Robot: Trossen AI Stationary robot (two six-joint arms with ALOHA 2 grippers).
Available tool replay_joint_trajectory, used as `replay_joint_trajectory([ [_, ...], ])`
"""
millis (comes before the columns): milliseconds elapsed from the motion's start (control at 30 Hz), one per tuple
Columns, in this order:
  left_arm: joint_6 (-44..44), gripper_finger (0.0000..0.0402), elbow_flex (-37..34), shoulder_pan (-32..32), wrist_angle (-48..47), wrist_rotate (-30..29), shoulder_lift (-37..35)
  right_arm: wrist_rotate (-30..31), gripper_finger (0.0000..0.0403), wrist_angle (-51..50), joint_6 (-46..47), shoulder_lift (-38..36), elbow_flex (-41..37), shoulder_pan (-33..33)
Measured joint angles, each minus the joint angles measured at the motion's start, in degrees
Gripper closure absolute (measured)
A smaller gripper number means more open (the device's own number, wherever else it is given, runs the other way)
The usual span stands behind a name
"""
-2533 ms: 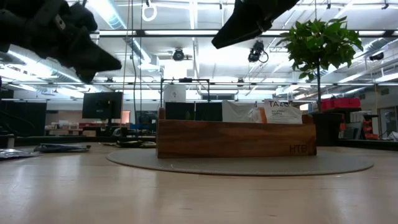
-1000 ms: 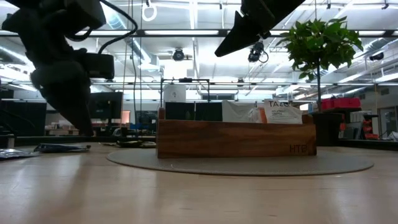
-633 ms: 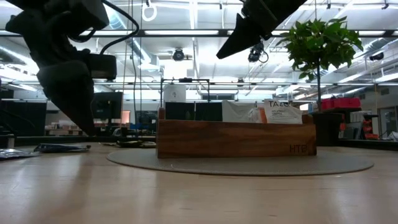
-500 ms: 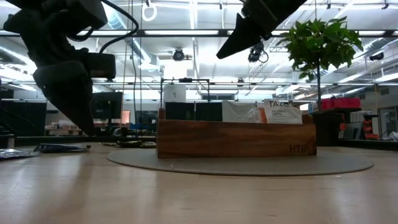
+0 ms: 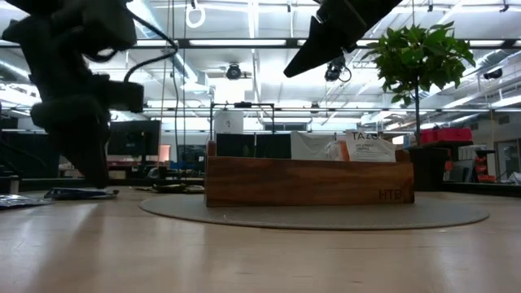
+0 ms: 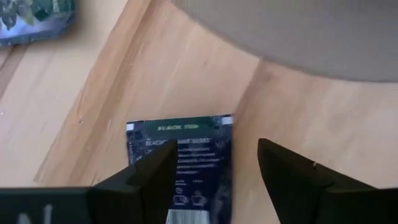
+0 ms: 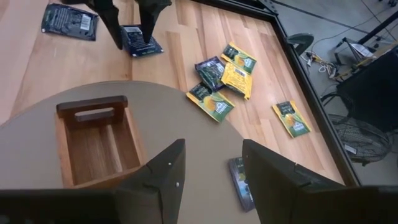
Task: Pick & Place Tea
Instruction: Put the purple tea bag into the middle section of the wooden organizer
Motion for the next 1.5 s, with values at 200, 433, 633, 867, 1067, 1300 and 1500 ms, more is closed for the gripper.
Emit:
replay_joint_trajectory([
  [200, 1.42, 0.0188, 0.07, 0.68, 1.98, 0.33, 4.67, 0.01, 0.0234, -0.21, 0.53, 0.00, 0.00, 0.00],
  [433, 0.35, 0.0234, 0.05, 1.04, 2.27, 2.71, 5.75, 0.01, 0.0234, -0.41, 0.65, 0.00, 0.00, 0.00],
  [633, 0.70, 0.0328, 0.00, 0.97, 2.64, 3.57, 4.38, 0.01, 0.0234, -0.41, 0.65, 0.00, 0.00, -0.04],
  [867, 3.78, 0.0393, -0.20, 0.93, 3.46, 3.71, 2.04, -0.69, 0.0234, -0.43, 1.09, 0.00, 0.00, -0.04],
  [1067, 6.37, 0.0397, -0.19, 0.60, 4.96, 3.47, -2.20, -3.01, 0.0234, -0.49, 1.55, 0.00, 0.00, -0.96],
  [1300, 14.40, 0.0398, -0.09, -0.27, 15.89, 3.46, -9.16, -10.35, 0.0234, 2.00, -3.12, 0.00, 0.00, -2.06],
  [1500, 22.76, 0.0397, -0.09, -1.03, 25.94, 3.80, -13.12, -19.74, 0.0234, 9.35, -11.19, 0.00, 0.00, -2.18],
])
